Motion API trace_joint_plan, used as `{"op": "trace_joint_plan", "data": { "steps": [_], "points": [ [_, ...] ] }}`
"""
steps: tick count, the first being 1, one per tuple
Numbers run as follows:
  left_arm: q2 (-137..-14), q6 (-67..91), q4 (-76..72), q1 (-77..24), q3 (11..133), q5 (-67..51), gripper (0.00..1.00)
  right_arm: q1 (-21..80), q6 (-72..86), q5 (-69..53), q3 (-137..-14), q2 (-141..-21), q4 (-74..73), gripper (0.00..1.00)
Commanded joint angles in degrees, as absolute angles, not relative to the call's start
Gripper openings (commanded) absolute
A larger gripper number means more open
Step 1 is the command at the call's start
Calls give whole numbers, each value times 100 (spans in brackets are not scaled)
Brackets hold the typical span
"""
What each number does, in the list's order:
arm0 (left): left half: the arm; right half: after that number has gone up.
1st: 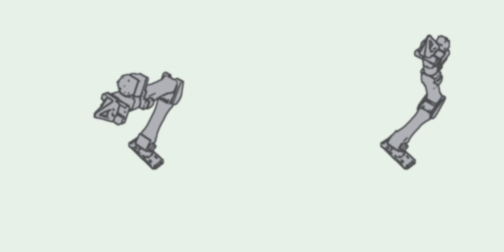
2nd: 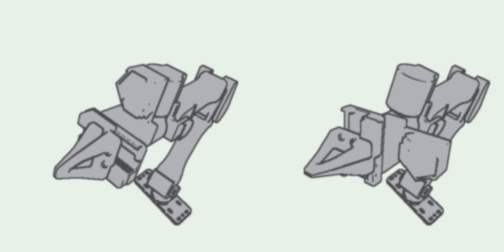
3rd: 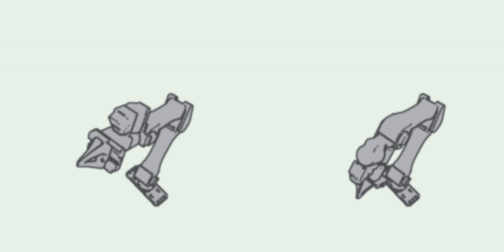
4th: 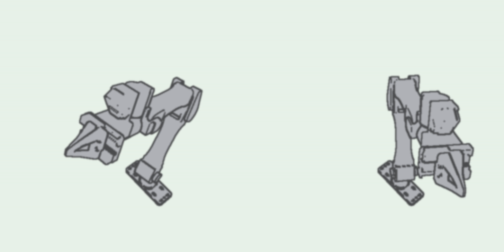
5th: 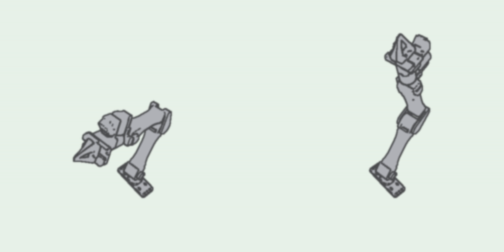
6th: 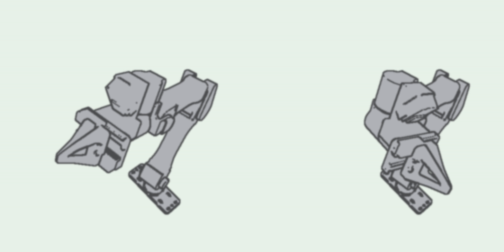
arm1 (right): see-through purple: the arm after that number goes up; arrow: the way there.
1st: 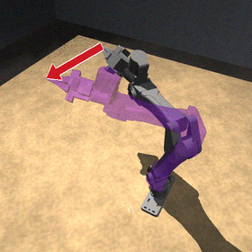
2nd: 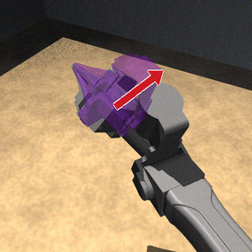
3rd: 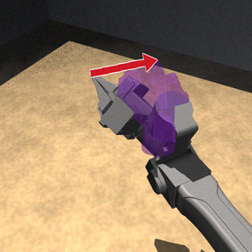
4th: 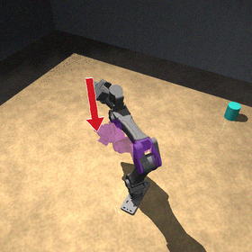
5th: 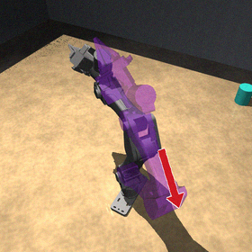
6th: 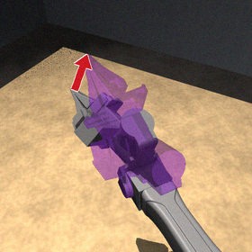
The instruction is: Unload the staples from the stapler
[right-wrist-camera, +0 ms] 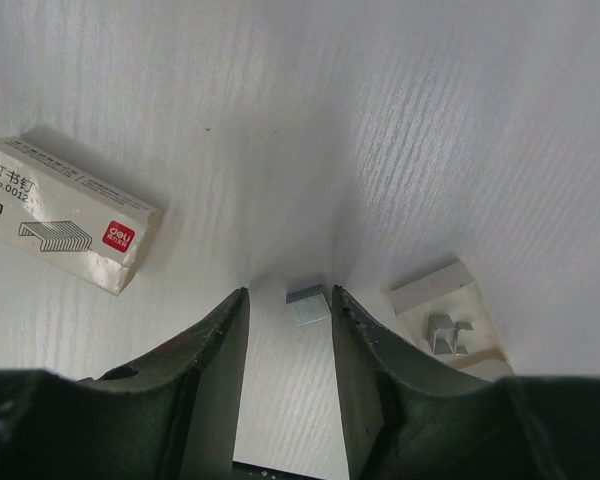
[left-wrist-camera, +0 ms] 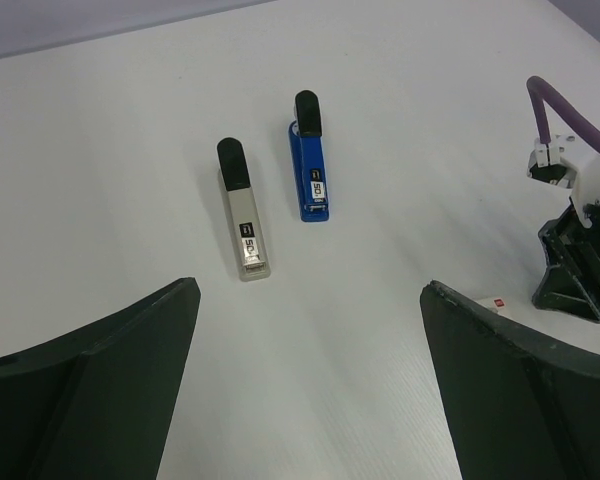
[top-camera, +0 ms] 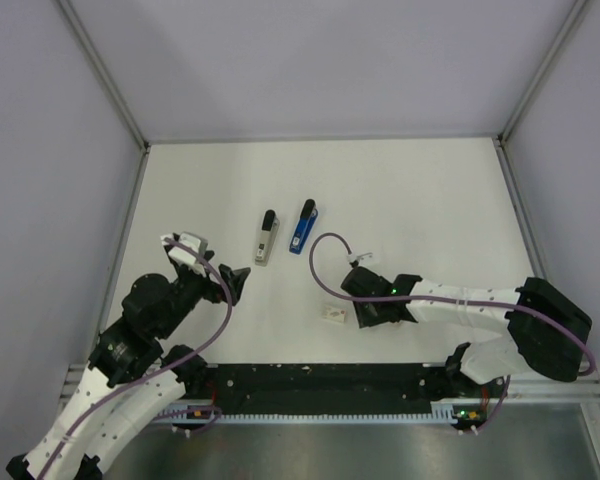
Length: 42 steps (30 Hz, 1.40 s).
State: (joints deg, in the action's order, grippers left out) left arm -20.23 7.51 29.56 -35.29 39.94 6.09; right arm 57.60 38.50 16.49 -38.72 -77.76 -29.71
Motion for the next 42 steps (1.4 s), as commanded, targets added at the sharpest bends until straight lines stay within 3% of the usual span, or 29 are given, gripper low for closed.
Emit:
{"op": "trace_joint_plan", "data": {
  "steps": [1, 9, 20, 29, 42],
  "points": [
    [-2109, 703, 2637, -3533, 3999, 686, 98, 5713, 3806, 1749, -3885, -7752, -2812, 38],
    [-2118, 703, 2637, -3542, 3990, 686, 98, 5713, 3876, 1775, -3823, -7708, -2874, 31],
    [-2118, 712, 2619, -3525, 4008, 668, 98, 5722, 4025, 1854, -3762, -7717, -3050, 28],
    [-2109, 703, 2637, -3533, 3999, 668, 98, 5713, 4052, 1881, -3832, -7664, -3093, 19],
    [-2136, 686, 2610, -3533, 4008, 650, 98, 5608, 4017, 2303, -4193, -6461, -4271, 19]
  ]
}}
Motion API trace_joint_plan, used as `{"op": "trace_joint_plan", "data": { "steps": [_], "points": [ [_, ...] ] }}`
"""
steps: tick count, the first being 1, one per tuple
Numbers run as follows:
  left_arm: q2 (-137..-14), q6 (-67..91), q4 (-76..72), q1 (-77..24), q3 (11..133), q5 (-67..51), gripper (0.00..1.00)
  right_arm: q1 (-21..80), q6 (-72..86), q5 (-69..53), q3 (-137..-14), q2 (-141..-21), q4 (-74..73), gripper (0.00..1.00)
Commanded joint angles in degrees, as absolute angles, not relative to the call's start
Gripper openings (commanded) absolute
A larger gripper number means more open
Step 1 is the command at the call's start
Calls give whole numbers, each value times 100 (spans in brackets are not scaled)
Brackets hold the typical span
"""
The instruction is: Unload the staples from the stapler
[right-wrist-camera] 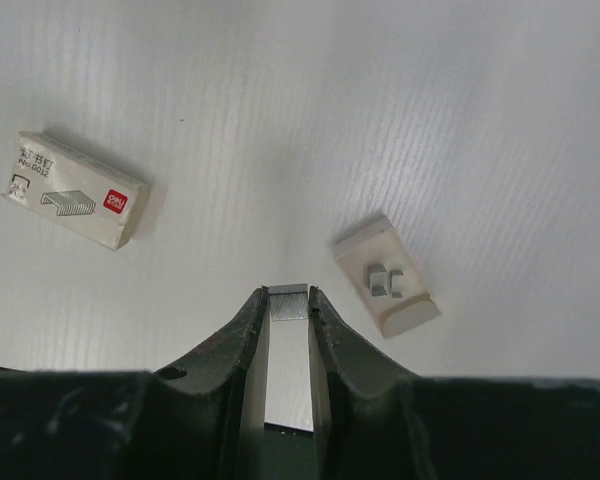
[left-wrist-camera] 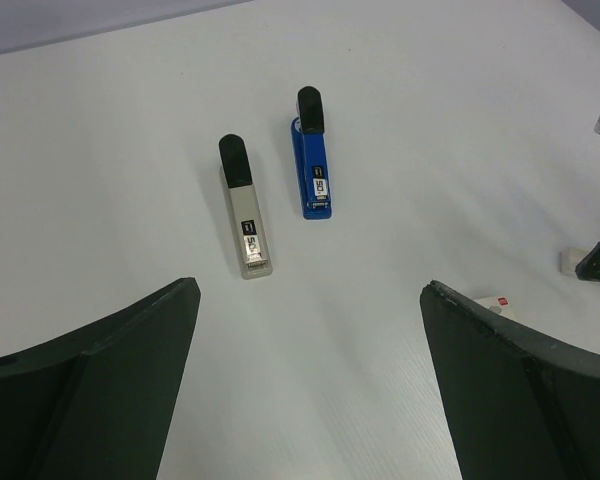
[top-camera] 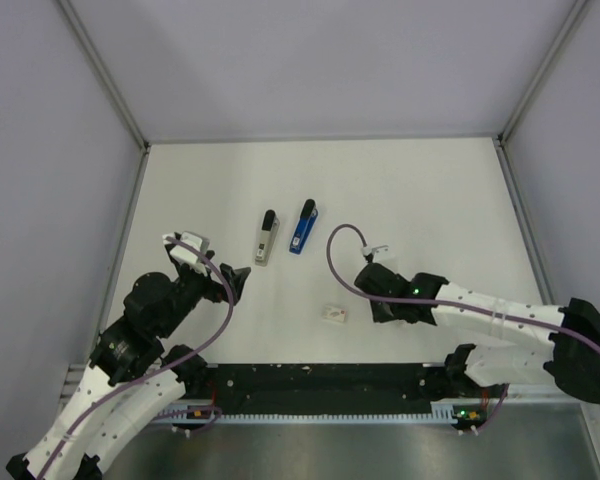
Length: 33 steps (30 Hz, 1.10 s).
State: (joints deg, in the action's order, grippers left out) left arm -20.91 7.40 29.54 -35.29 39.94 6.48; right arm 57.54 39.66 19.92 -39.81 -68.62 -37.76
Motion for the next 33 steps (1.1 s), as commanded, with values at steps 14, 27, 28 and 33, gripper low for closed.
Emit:
{"op": "trace_joint_plan", "data": {
  "steps": [14, 27, 28, 33],
  "points": [
    [-2171, 668, 2602, -3525, 4016, 642, 98, 5089, 3955, 2189, -3771, -6249, -4272, 19],
    [-2162, 677, 2637, -3533, 3999, 694, 98, 5027, 3982, 1995, -3472, -6565, -3735, 19],
    [-2180, 677, 2628, -3533, 3999, 694, 98, 5010, 3981, 1995, -3472, -6583, -3718, 19],
    [-2188, 677, 2628, -3533, 4008, 712, 98, 4940, 3946, 1995, -3463, -6592, -3665, 19]
  ]
}}
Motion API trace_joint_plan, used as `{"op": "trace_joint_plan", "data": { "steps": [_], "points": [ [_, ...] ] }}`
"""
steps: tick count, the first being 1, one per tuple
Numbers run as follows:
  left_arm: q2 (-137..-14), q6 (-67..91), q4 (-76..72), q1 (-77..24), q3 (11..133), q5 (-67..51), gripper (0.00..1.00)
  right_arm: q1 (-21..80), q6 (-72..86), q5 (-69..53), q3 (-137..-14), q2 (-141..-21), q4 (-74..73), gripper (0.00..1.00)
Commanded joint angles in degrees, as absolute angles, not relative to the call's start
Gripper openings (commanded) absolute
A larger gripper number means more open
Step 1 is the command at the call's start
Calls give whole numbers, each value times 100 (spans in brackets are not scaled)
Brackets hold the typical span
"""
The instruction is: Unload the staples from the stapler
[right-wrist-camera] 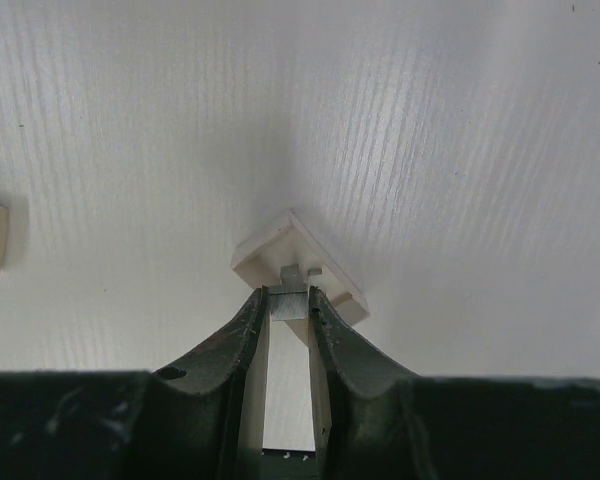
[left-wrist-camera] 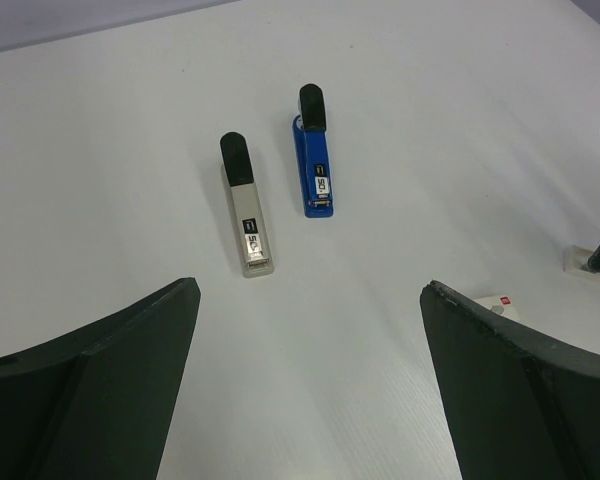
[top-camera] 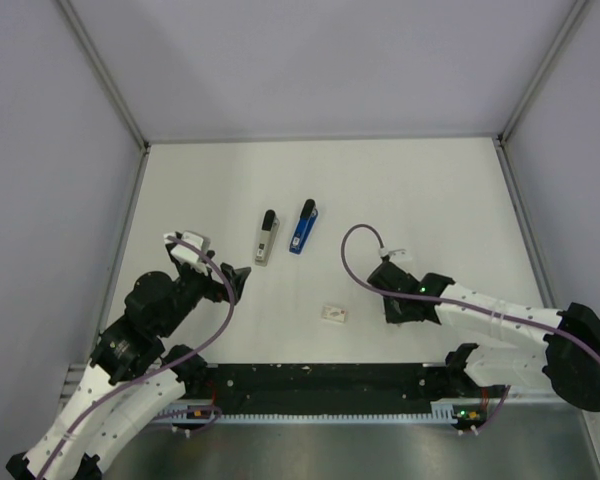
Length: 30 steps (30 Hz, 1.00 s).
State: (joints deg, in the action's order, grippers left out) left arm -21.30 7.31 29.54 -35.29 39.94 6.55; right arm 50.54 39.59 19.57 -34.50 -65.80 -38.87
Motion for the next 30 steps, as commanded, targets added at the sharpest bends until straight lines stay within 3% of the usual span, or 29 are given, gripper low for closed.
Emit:
{"op": "trace_joint_plan", "data": {
  "steps": [1, 16, 30],
  "points": [
    [-2197, 668, 2628, -3533, 4008, 712, 98, 4922, 3946, 1995, -3445, -6592, -3648, 19],
    [-2232, 668, 2628, -3533, 4017, 721, 98, 4808, 3885, 1899, -3349, -6609, -3481, 21],
    [-2241, 668, 2628, -3533, 4017, 721, 98, 4808, 3902, 1890, -3322, -6548, -3472, 31]
  ]
}}
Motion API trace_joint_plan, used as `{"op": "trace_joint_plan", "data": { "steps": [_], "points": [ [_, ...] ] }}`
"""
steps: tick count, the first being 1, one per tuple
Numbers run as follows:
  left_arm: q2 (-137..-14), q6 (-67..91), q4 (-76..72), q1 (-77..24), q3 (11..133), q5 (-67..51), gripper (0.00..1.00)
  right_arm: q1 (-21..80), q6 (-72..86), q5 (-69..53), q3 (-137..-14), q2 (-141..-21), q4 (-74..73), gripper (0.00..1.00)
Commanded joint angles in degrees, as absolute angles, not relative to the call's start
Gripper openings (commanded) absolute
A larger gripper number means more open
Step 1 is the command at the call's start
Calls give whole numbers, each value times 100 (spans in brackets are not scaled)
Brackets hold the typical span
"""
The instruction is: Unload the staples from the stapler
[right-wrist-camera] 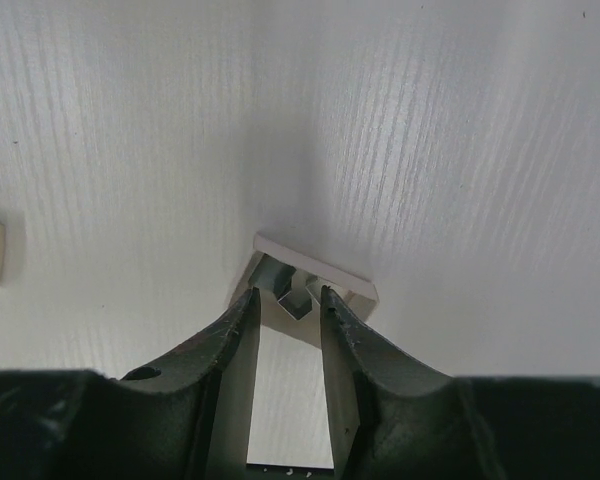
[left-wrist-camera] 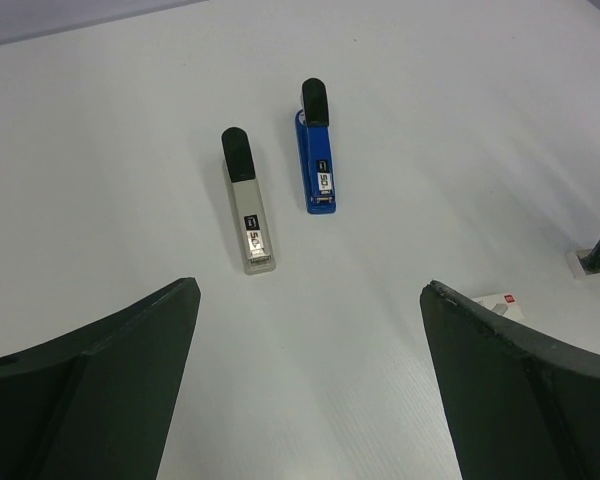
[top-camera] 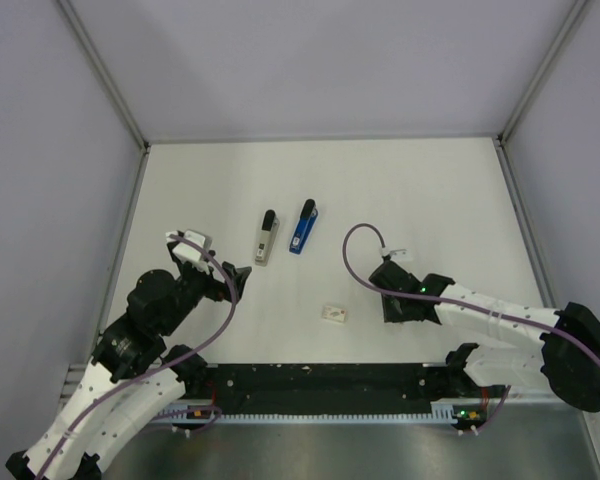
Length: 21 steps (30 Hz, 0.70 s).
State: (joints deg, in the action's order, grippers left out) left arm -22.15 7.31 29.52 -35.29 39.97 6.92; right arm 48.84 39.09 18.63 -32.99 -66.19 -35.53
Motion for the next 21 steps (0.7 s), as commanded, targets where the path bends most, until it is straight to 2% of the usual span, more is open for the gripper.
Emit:
{"op": "trace_joint_plan", "data": {
  "steps": [1, 7, 15, 21],
  "points": [
    [-2250, 668, 2628, -3525, 4017, 712, 98, 4816, 3902, 1898, -3331, -6522, -3489, 31],
    [-2250, 659, 2637, -3525, 4008, 721, 98, 4816, 3902, 1942, -3419, -6355, -3621, 33],
    [-2320, 686, 2619, -3525, 4034, 598, 98, 4799, 3920, 2206, -3683, -5872, -4121, 41],
    [-3214, 510, 2891, -3533, 4464, -621, 98, 4799, 4183, 2145, -3498, -5511, -4236, 42]
  ]
}}
